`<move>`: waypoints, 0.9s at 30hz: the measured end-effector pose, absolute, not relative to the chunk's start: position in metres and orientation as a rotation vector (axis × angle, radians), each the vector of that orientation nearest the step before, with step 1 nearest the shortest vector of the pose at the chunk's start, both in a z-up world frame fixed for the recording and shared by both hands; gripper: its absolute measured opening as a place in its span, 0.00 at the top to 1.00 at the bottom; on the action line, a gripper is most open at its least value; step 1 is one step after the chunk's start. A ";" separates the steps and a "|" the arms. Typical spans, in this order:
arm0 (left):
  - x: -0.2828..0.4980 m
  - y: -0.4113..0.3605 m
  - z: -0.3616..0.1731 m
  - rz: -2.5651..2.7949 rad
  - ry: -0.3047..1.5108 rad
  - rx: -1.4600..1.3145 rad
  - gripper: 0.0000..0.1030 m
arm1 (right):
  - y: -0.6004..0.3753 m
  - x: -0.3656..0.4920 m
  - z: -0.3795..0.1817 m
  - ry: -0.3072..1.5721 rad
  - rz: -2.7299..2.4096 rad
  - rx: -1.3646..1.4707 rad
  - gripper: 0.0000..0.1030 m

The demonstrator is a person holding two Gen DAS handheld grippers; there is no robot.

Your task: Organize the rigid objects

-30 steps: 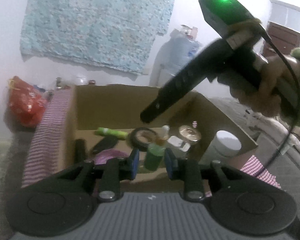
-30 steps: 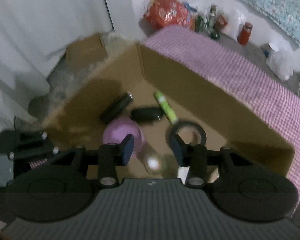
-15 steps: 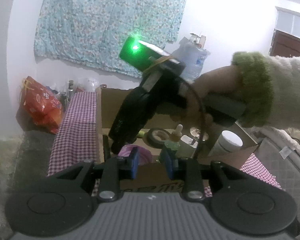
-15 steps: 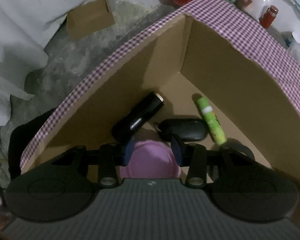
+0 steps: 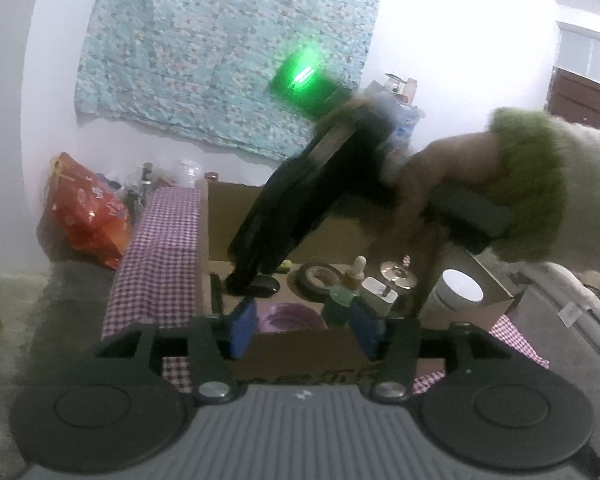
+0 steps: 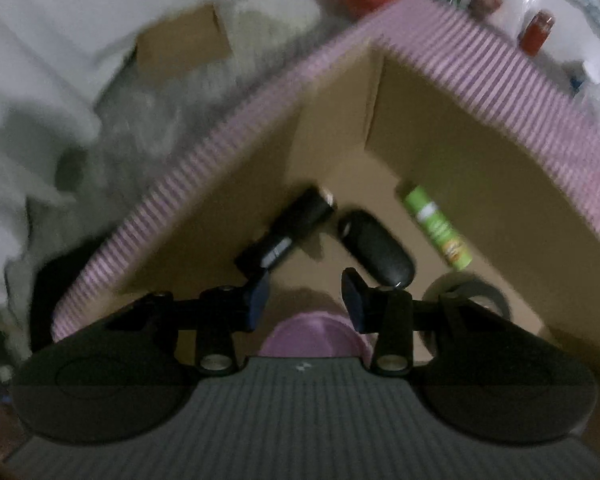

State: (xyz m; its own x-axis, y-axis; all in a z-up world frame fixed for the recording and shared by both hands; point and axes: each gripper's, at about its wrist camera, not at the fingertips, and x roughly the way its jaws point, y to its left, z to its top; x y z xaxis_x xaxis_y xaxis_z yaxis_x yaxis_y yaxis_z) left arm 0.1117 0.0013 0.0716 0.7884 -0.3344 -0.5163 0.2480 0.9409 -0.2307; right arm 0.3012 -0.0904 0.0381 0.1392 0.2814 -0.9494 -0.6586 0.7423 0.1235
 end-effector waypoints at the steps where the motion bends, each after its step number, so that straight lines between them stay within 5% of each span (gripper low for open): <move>1: 0.110 0.002 0.074 -0.309 0.579 -0.156 0.39 | -0.095 0.297 0.049 1.234 0.709 -0.331 0.61; 3: 0.106 0.003 0.078 -0.301 0.570 -0.166 0.25 | -0.110 0.281 0.077 1.164 0.726 -0.271 0.59; 9: 0.087 0.009 0.097 -0.278 0.523 -0.192 0.07 | -0.188 0.204 0.152 0.890 0.687 -0.146 0.38; 16: 0.081 0.008 0.115 -0.235 0.562 -0.237 0.00 | -0.281 0.095 0.162 0.624 0.504 0.072 0.01; 21: 0.090 -0.002 0.115 -0.097 0.666 -0.240 0.00 | -0.311 0.042 0.126 0.580 0.381 0.222 0.01; 27: 0.093 -0.015 0.116 0.074 0.736 -0.181 0.00 | -0.301 0.024 0.096 0.608 0.260 0.060 0.01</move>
